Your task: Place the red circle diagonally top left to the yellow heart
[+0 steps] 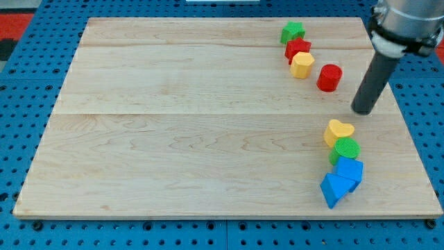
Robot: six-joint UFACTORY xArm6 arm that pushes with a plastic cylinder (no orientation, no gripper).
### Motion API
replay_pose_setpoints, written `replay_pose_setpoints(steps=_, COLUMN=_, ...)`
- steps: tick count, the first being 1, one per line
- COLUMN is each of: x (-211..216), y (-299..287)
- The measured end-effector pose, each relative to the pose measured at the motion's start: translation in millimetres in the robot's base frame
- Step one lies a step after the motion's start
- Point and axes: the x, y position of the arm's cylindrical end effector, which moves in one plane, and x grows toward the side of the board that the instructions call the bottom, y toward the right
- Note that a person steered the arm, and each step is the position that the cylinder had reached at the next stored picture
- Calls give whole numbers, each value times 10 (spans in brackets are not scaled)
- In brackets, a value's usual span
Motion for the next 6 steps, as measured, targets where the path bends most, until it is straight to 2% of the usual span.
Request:
replay_pose_setpoints(steps=1, x=-381, y=114)
replay_pose_setpoints(steps=2, x=-483, y=-460)
replay_pose_setpoints(steps=3, x=-483, y=-1528)
replay_pose_setpoints(steps=4, x=-484, y=-2330)
replay_pose_setpoints(steps=5, x=-629, y=-1871)
replay_pose_setpoints(steps=6, x=-1025, y=-2006)
